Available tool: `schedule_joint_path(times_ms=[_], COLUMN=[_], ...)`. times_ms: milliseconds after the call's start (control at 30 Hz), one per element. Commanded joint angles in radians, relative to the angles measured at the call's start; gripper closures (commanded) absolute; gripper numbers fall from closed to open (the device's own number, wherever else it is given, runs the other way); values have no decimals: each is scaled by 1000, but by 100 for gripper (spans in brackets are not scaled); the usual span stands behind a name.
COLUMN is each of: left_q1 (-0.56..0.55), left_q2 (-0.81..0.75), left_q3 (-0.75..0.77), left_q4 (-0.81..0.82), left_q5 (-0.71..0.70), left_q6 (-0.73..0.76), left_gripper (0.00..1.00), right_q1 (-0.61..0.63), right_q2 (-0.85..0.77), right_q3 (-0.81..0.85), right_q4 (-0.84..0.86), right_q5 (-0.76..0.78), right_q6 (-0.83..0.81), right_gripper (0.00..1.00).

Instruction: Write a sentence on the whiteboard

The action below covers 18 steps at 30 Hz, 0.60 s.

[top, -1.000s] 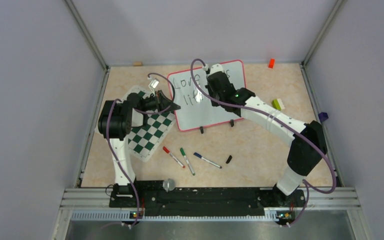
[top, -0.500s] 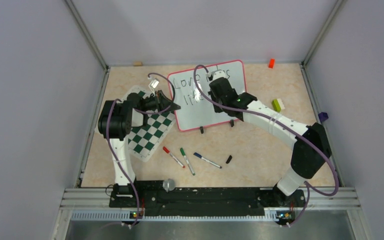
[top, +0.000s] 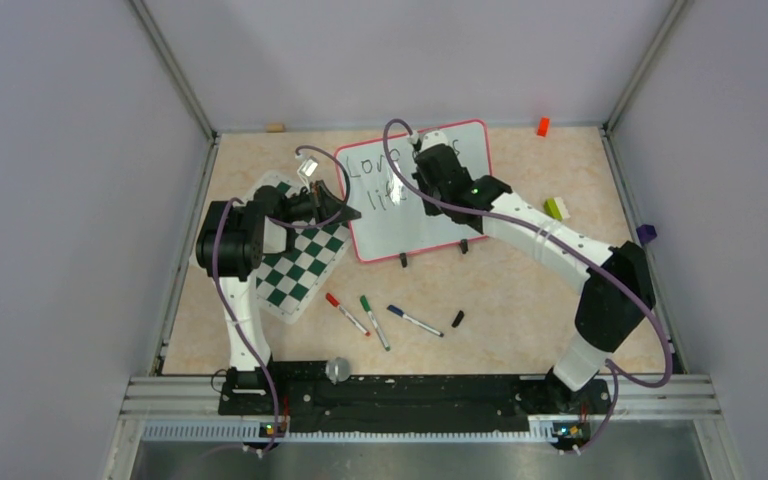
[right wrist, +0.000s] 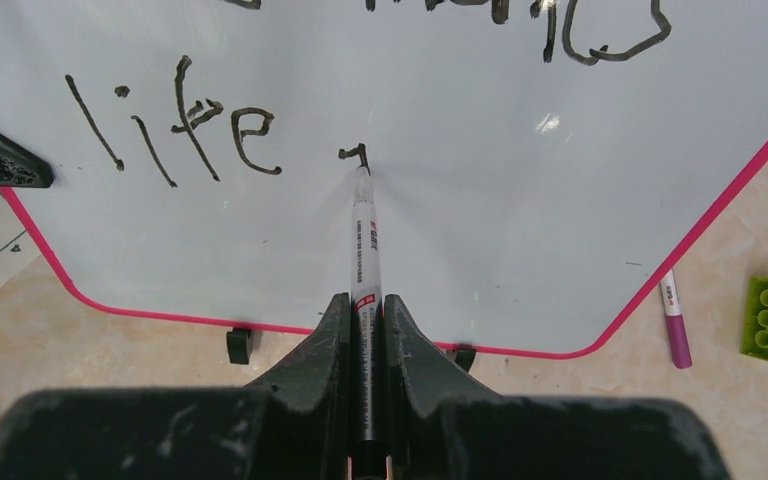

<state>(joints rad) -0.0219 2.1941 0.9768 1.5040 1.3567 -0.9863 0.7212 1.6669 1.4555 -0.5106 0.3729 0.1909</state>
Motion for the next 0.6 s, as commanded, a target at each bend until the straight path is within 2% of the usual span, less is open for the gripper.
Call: schedule_joint_path(times_ms=[0, 567], left_q1=[-2, -1], left_q2=[-37, -33], left_q3=[-9, -7], left_q4=[116, 116], left_q5=[27, 27], left_q6=[90, 88], left_gripper=[100, 100], right_q1=[-27, -47], right_q2=[24, 24], right_q3=[59, 64], right_q4=[38, 30], right_q5=[27, 66], right_q6=[-22, -8], right_gripper=[100, 100])
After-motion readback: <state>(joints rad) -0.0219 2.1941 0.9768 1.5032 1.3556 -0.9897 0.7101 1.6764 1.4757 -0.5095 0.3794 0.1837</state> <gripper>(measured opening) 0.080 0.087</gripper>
